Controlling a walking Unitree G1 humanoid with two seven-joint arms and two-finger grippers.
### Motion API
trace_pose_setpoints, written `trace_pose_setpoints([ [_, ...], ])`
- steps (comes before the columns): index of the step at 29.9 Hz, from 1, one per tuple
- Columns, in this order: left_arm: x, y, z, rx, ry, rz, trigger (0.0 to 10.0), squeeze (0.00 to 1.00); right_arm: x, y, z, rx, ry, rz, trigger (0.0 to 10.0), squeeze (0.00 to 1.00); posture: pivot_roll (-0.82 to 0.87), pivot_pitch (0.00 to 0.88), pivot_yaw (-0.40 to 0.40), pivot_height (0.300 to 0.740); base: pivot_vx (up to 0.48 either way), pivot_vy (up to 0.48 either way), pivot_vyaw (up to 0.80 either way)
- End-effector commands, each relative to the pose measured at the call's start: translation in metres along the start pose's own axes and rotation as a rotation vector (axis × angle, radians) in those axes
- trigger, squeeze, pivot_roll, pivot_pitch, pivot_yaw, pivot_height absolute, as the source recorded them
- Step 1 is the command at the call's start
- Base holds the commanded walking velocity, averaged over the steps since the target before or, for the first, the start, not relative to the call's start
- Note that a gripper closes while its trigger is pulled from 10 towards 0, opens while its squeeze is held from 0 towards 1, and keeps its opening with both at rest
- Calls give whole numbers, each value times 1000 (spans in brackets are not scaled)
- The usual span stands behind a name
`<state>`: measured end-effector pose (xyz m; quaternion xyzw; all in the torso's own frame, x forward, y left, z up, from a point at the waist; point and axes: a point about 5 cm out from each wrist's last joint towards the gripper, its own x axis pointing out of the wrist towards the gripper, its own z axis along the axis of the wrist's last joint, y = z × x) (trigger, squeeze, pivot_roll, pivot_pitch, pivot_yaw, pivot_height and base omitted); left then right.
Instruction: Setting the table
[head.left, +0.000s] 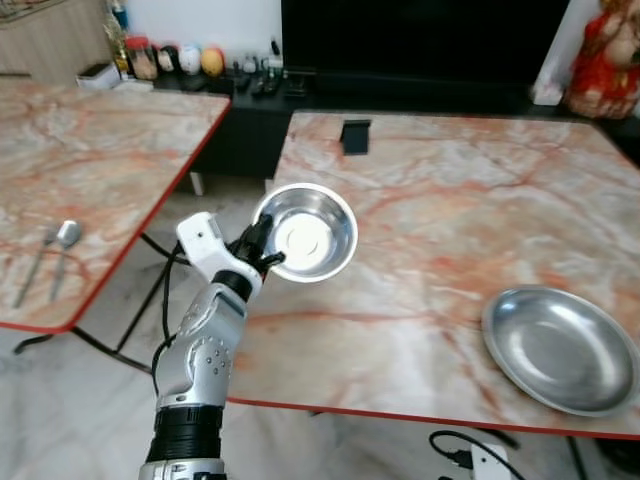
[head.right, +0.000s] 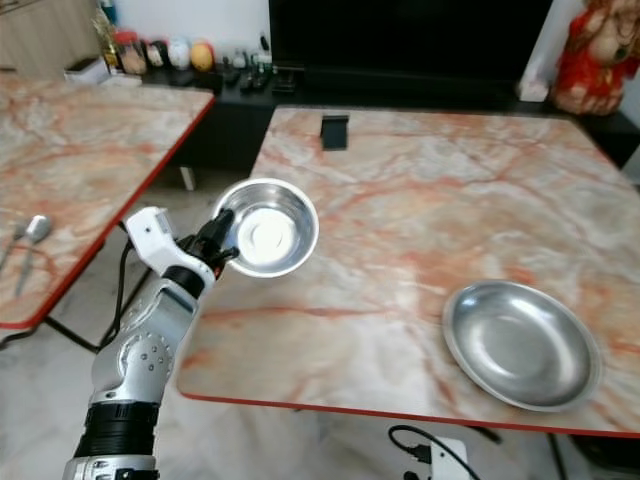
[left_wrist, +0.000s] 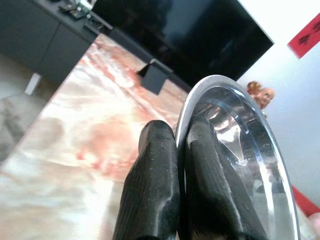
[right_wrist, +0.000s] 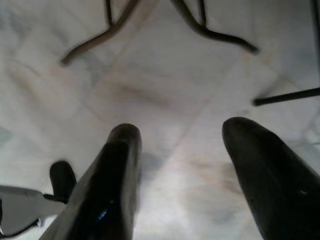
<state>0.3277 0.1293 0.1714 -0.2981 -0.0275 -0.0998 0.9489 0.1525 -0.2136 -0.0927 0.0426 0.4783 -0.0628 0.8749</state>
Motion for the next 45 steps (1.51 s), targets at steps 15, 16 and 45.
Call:
trace_pose_setpoints([
  [15, -1, 2, 7, 17, -21, 3, 10000, 0, 0, 6, -4, 15, 9, 14, 10000, 0, 92, 0, -24, 740, 0, -480, 0],
  [16, -1, 2, 7, 16, -20, 3, 10000, 0, 0, 6, -3, 16, 9, 13, 10000, 0, 91, 0, -24, 740, 0, -480, 0],
  [45, 2, 38, 18, 292, 205, -23, 10000, 0, 0, 6, -2, 11, 9, 19, 10000, 0, 101, 0, -28, 740, 0, -166, 0],
])
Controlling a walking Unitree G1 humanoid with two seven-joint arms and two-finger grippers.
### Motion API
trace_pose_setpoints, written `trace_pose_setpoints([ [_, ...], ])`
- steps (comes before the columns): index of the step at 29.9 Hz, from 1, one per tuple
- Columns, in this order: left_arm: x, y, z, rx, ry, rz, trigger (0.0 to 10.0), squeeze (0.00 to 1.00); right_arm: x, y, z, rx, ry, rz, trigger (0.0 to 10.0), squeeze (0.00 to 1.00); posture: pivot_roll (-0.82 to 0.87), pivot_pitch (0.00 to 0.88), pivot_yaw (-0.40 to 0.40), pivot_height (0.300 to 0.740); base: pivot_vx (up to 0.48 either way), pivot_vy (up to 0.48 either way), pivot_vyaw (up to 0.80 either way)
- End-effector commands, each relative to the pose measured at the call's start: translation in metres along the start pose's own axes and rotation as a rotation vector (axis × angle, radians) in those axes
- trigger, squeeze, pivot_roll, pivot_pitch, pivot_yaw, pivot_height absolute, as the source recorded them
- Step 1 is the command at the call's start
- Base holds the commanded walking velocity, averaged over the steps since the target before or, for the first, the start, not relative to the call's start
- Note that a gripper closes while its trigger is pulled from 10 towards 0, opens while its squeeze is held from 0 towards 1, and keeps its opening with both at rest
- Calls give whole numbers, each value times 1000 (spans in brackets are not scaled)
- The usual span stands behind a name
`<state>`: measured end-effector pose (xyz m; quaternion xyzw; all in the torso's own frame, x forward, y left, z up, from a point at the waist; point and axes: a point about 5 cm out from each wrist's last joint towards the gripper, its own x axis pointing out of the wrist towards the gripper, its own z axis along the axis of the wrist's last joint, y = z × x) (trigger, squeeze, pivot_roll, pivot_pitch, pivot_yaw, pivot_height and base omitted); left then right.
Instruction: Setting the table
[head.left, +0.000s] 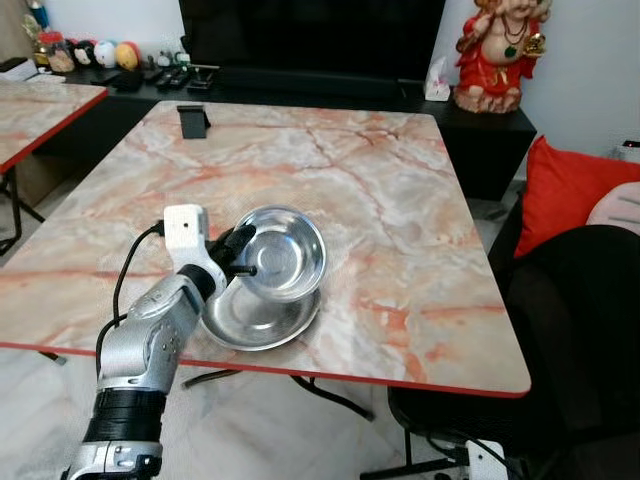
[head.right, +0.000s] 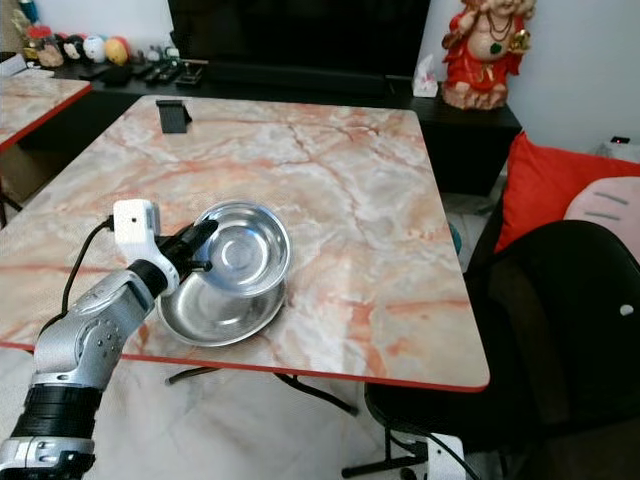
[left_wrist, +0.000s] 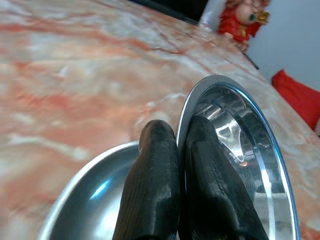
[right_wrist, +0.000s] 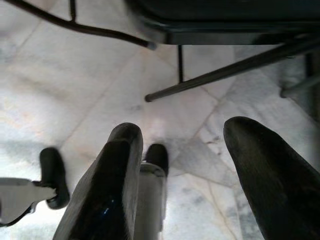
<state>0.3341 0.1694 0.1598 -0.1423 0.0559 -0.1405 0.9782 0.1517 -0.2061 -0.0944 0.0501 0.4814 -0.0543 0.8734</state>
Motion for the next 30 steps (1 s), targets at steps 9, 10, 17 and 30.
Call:
trace_pose_setpoints([
  [9, 3, 4, 8, -247, -9, 14, 10000, 0, 0, -1, -1, 7, 5, 2, 10000, 0, 96, 0, -25, 740, 0, 0, 0],
  [10, 2, 5, 9, -250, -12, 16, 10000, 0, 0, -1, -1, 7, 5, 2, 10000, 0, 98, 0, -22, 740, 0, 0, 0],
  [17, -4, 12, 12, -258, 3, 37, 10000, 0, 0, 0, -1, 9, 8, 6, 10000, 0, 102, 0, -21, 740, 0, 0, 0],
  [30, -9, 6, -9, -232, 153, 7, 10000, 0, 0, 0, 0, 10, 9, 11, 10000, 0, 104, 0, -24, 740, 0, 0, 0],
])
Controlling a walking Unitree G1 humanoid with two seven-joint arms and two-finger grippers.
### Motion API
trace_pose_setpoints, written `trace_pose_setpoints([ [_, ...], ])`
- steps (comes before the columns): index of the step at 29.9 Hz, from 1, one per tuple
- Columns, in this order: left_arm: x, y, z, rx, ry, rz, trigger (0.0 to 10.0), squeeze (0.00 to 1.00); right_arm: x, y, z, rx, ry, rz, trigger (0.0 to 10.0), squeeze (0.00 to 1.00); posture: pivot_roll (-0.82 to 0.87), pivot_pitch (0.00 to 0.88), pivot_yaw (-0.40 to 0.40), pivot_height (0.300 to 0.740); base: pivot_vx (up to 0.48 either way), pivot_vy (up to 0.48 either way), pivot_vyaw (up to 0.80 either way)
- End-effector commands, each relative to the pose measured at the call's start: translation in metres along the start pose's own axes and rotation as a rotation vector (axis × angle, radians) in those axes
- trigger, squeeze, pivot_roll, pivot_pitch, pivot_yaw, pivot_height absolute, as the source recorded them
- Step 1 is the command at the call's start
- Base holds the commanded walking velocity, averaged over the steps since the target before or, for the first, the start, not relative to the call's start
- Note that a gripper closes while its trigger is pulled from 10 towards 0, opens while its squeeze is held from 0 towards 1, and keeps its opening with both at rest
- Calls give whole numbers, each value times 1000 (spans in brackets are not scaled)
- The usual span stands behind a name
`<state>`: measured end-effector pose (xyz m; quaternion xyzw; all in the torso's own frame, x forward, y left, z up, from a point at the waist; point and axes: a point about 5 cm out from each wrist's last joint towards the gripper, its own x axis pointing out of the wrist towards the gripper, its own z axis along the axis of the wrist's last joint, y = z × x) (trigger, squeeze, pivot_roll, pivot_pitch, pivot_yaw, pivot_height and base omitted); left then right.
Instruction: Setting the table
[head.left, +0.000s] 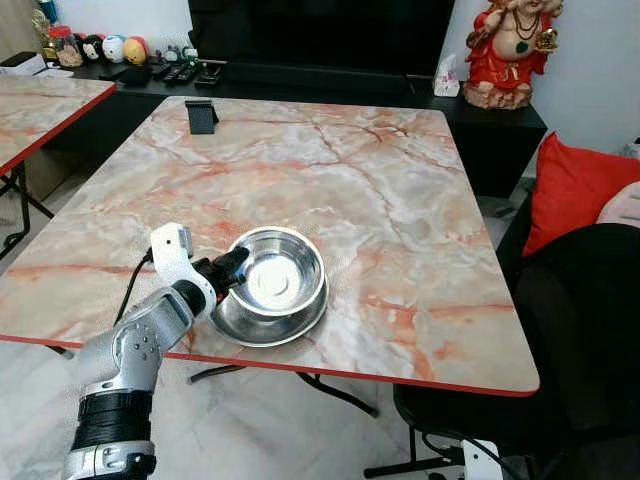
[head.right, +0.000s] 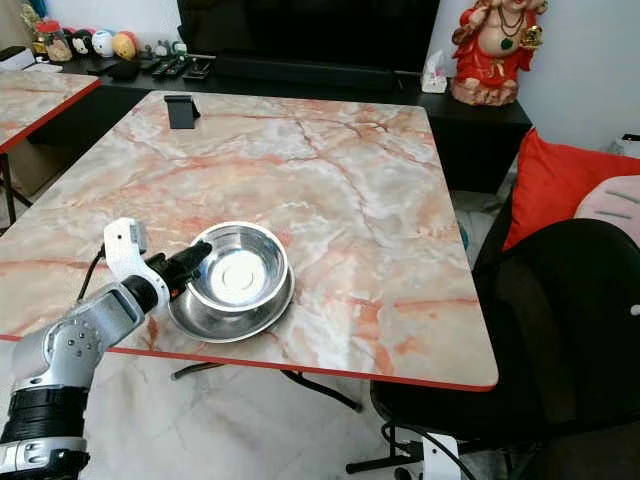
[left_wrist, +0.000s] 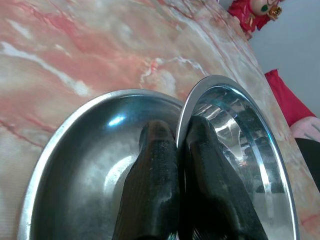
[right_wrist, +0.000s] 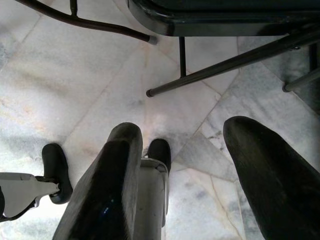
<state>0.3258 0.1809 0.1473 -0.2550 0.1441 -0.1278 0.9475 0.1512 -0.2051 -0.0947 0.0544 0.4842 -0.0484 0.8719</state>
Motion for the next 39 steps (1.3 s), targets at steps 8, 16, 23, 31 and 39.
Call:
trace_pose_setpoints([
  [8, 1, -5, 0, 34, 14, 3, 10000, 0, 0, -1, 1, 10, 1, -1, 10000, 0, 105, 0, -24, 740, 0, 0, 0],
  [16, 1, -1, 2, 46, 14, 36, 10000, 0, 0, -1, 1, 9, 3, 2, 10000, 0, 105, 0, -27, 740, 0, 0, 0],
  [23, 2, -1, -1, 47, 24, 44, 10000, 0, 0, -1, 1, 8, 4, 5, 10000, 0, 104, 0, -27, 740, 0, 0, 0],
  [31, 2, -1, -2, 50, 28, 49, 10000, 0, 0, -1, 1, 9, 5, 7, 10000, 0, 104, 0, -27, 740, 0, 0, 0],
  [39, 3, 0, -4, 58, 37, 59, 10000, 0, 0, -1, 1, 7, 5, 8, 10000, 0, 104, 0, -28, 740, 0, 0, 0],
])
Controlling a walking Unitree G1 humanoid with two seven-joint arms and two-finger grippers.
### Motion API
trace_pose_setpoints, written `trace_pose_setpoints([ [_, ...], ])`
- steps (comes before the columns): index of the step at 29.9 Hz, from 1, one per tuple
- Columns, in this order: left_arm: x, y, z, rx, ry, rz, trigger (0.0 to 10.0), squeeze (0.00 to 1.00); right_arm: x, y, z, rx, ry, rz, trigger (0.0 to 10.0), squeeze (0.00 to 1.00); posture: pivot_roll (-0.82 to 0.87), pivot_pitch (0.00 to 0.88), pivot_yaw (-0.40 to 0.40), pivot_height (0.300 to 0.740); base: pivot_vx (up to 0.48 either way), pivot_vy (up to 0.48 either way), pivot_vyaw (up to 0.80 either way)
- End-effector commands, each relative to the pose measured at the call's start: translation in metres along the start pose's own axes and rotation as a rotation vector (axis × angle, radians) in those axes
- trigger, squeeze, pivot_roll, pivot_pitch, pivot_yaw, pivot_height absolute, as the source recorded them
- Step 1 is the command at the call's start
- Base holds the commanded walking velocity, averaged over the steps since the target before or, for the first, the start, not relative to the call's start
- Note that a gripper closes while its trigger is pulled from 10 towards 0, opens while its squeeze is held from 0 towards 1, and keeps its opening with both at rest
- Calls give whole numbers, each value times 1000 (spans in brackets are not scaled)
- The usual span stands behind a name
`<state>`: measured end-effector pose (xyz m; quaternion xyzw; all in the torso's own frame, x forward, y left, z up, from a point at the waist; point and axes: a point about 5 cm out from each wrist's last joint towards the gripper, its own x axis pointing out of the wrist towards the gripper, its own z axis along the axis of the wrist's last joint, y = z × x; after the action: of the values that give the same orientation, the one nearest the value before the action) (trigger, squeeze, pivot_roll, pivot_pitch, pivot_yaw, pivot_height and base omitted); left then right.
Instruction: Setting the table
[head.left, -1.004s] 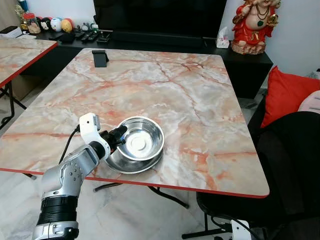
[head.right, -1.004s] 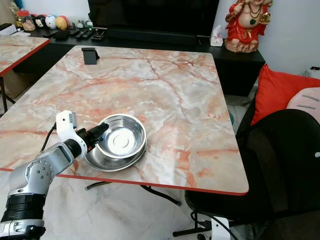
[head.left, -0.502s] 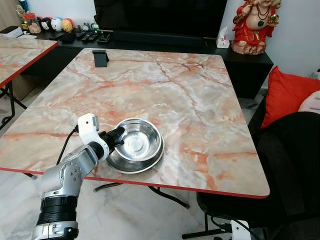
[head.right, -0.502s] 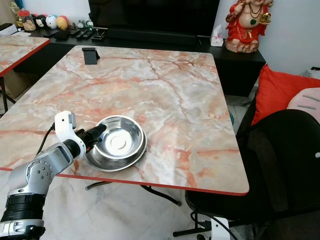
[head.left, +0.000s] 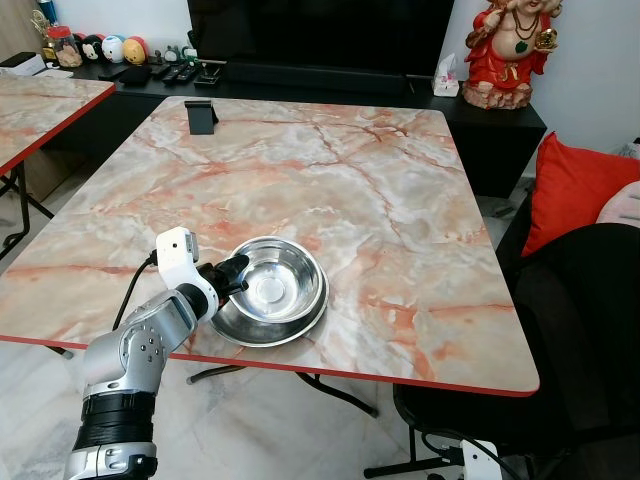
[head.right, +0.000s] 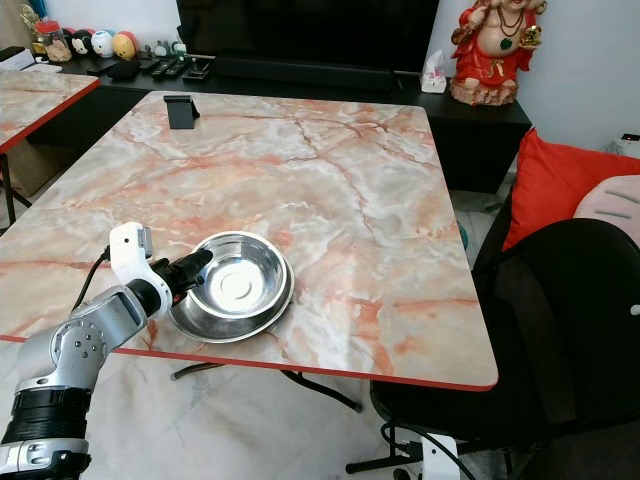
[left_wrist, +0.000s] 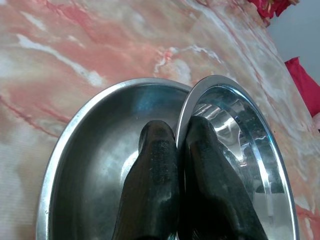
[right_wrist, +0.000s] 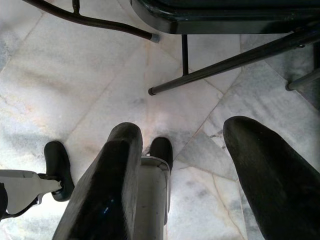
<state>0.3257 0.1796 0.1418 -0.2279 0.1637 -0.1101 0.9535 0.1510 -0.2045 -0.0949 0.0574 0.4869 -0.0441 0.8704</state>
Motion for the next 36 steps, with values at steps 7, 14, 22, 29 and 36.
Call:
trace_pose_setpoints([
  [7, 3, -5, -2, 18, 12, 1, 10000, 0, 0, -2, 1, 7, -2, -2, 10000, 0, 103, 0, -28, 740, 0, 0, 0],
  [14, 3, -3, -3, 31, 13, 13, 10000, 0, 0, -2, 0, 6, -1, -1, 10000, 0, 101, 0, -28, 740, 0, 0, 0],
  [22, 4, -2, 0, 34, 0, 30, 10000, 0, 0, -2, 0, 5, -1, 1, 10000, 0, 101, 0, -28, 740, 0, 0, 0],
  [29, 4, -1, -1, 30, 1, 37, 10000, 0, 0, -2, 0, 6, -1, 1, 10000, 0, 101, 0, -28, 740, 0, 0, 0],
  [36, 4, 0, -4, 43, 6, 53, 10000, 0, 0, -2, 1, 5, -1, 1, 10000, 0, 101, 0, -29, 740, 0, 0, 0],
])
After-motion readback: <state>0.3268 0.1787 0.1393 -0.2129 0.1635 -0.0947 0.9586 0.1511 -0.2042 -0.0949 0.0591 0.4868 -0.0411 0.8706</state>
